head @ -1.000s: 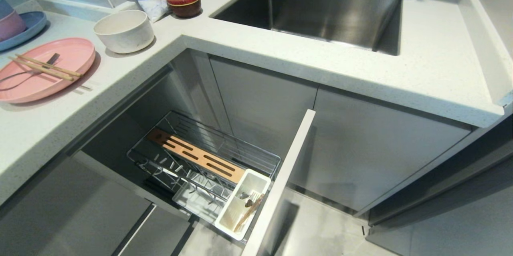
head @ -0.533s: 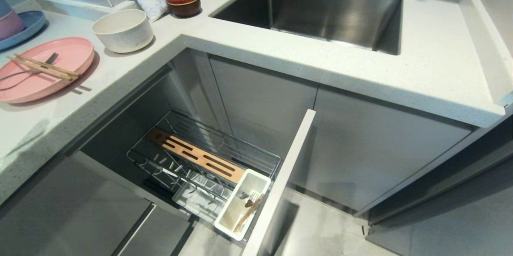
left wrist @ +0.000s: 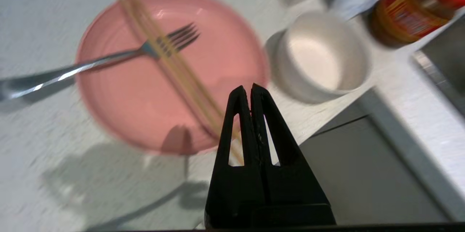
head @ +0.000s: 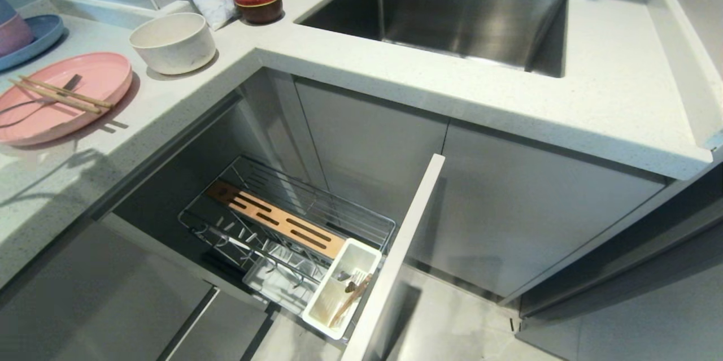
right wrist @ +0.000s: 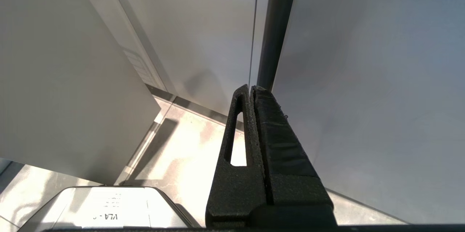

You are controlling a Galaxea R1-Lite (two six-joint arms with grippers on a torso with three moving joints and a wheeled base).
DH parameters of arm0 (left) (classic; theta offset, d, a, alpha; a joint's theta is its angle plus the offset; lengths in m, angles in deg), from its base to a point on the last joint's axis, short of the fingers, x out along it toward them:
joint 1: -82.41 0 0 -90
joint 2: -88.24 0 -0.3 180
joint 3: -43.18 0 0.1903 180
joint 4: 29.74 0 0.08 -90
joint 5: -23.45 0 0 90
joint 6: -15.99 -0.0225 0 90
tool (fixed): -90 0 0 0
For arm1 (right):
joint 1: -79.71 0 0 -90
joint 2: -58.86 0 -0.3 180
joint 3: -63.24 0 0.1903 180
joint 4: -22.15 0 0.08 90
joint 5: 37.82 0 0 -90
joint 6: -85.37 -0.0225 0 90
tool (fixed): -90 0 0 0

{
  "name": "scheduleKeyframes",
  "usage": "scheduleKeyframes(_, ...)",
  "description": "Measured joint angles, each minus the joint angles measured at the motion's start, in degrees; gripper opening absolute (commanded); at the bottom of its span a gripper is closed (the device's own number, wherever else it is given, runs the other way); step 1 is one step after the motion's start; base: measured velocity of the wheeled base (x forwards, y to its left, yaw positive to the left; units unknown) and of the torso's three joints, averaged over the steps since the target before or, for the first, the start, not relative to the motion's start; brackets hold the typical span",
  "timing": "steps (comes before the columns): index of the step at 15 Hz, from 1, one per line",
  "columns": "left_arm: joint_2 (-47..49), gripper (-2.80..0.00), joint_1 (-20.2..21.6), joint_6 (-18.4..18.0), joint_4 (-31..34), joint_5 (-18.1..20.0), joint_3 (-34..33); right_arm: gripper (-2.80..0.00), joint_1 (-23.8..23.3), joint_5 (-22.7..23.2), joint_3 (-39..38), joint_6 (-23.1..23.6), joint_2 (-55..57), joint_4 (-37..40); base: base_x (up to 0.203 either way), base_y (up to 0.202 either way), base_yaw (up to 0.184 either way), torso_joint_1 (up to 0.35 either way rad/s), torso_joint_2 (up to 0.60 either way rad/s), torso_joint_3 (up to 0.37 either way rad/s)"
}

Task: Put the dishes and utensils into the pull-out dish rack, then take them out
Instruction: Pick up the chopsticks and place it in the cupboard

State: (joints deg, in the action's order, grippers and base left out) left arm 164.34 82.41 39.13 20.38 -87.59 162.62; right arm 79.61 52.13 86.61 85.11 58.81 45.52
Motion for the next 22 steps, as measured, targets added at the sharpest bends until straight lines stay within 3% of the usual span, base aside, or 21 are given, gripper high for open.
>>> scheduleKeyframes(2, 1.42, -2.8, 0.0, 0.51, 5.01, -2.86, 2.06, -2.8, 0.0, 0.02, 0.0, 0.01, 0.0, 0.0, 0.0, 0.0, 0.0, 0.0, 0.0, 0.0)
scheduleKeyframes(5, 2.66, -2.8, 0.0, 0.6, 7.34, -7.91, 3.05, -2.8, 0.0, 0.01, 0.0, 0.0, 0.0, 0.0, 0.0, 0.0, 0.0, 0.0, 0.0, 0.0)
scheduleKeyframes(8, 4.25, -2.8, 0.89, 0.69, 8.38, -8.62, 3.0, -2.8, 0.0, 0.02, 0.0, 0.0, 0.0, 0.0, 0.0, 0.0, 0.0, 0.0, 0.0, 0.0)
scheduleKeyframes(9, 5.13, 0.0, 1.45, 0.7, 8.5, -8.53, 3.6, -2.8, 0.0, 0.0, 0.0, 0.0, 0.0, 0.0, 0.0, 0.0, 0.0, 0.0, 0.0, 0.0)
scheduleKeyframes(22, 14.26, 0.0, 2.23, 4.38, 8.66, -8.51, 5.98, -2.8, 0.0, 0.01, 0.0, 0.0, 0.0, 0.0, 0.0, 0.0, 0.0, 0.0, 0.0, 0.0)
